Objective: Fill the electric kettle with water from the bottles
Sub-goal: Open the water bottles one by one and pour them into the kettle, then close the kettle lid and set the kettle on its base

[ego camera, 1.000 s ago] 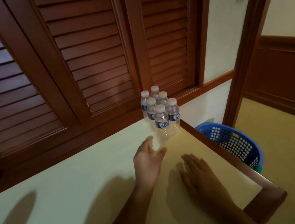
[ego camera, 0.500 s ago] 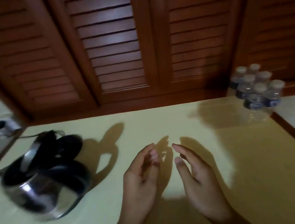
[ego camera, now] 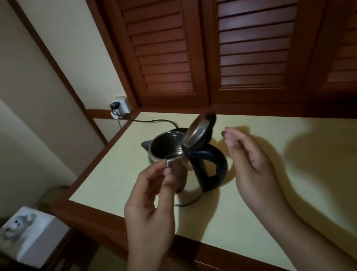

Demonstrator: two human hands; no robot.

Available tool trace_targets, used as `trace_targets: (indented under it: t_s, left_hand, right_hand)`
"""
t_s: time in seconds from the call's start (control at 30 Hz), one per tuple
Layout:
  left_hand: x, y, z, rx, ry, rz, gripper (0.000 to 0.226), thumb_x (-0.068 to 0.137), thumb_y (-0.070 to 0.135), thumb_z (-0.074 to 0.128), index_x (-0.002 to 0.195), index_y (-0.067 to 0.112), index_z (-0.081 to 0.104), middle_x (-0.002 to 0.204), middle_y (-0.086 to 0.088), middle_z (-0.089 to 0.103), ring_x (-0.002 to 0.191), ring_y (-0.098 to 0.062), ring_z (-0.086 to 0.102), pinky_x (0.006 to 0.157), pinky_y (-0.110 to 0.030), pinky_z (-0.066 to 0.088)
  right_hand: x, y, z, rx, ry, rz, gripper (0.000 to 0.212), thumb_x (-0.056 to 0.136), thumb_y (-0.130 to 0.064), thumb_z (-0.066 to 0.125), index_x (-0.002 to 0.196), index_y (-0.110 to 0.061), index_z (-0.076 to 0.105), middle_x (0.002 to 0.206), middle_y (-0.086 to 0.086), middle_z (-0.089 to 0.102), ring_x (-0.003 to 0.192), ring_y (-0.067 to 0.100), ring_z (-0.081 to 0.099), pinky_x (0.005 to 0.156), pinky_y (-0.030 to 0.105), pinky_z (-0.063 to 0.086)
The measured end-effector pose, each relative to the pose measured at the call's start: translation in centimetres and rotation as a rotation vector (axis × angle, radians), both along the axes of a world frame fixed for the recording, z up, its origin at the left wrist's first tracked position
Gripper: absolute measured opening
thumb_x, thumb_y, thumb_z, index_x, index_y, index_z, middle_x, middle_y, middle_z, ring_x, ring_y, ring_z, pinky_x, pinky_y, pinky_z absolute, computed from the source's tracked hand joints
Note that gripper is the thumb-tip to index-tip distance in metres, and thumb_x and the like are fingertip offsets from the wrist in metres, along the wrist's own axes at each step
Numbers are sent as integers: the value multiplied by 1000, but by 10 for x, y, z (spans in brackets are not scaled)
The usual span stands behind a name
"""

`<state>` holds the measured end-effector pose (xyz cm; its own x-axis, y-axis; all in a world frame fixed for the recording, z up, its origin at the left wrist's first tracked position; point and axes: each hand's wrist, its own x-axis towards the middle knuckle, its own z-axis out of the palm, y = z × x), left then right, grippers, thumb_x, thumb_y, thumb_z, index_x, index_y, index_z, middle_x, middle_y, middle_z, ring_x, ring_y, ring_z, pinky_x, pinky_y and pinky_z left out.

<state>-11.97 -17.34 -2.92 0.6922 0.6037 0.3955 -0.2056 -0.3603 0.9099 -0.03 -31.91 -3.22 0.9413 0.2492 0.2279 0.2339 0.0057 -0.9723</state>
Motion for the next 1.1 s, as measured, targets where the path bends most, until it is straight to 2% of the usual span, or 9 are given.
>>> trace_targets:
  t_s: [0.1,0.23,0.4,0.73,0.8,0.83,0.9,0.93,1.1]
  left_hand:
    - [1,36,1,49,14,25,24,100,14,65,114,33,70,109,24,72,108,-4,67,86,-25,55]
    - [13,83,-4,99,73,-23,24,99,22,65,116,41,67,112,28,68,112,-1,63,85,-21,49]
    - [27,128,-6,171,101,-164,34,100,25,65,119,53,60,119,28,63,119,2,58,81,-5,45]
    - [33,172,-14,129,61,-328,36,100,21,67,117,52,61,115,22,61,111,8,56,81,-3,46]
    - [33,179,-15,130,55,-336,34,100,21,66,117,51,62,114,19,61,111,8,57,81,-3,45]
    - [32,183,-16,134,54,-339,33,101,22,66,118,50,62,114,19,61,111,8,57,82,-3,45]
    - [33,189,-17,142,64,-349,32,101,24,65,118,51,61,115,21,61,112,10,55,83,-2,44]
    - [33,190,-18,143,70,-355,32,102,25,64,117,53,60,115,22,60,112,12,54,82,0,43]
    - [38,195,-30,234,59,-330,38,99,21,68,120,51,57,115,26,58,110,10,56,81,-3,46]
  right_hand:
    - [3,28,10,-9,23,-94,29,105,-46,45,131,-42,56,110,-36,58,101,-26,54,80,6,42]
    - [-5,56,13,50,51,-178,28,108,-37,42,130,-35,58,110,-19,69,99,-7,65,75,14,47]
    - [-16,80,17,90,48,-374,27,107,-34,42,124,-36,64,111,-15,71,104,2,66,85,25,45]
    - [-19,118,38,-144,-106,-474,16,102,-42,53,110,-41,67,96,-21,72,93,-6,67,67,7,48]
    - [-20,125,40,-268,-144,-482,13,100,-45,56,107,-41,66,98,-24,69,99,-5,65,79,10,51]
    - [-20,129,39,-373,-171,-487,16,98,-49,56,108,-40,65,100,-25,68,101,-2,64,94,23,52]
    - [-19,135,34,-670,-227,-476,29,96,-57,52,115,-38,63,109,-21,69,110,7,63,115,52,35]
    - [-19,138,31,-798,-243,-470,32,97,-59,50,119,-37,61,115,-17,68,115,12,61,119,56,25]
    - [-24,134,26,-884,-285,-467,47,98,-63,42,131,-33,58,127,-9,67,125,17,57,122,57,14]
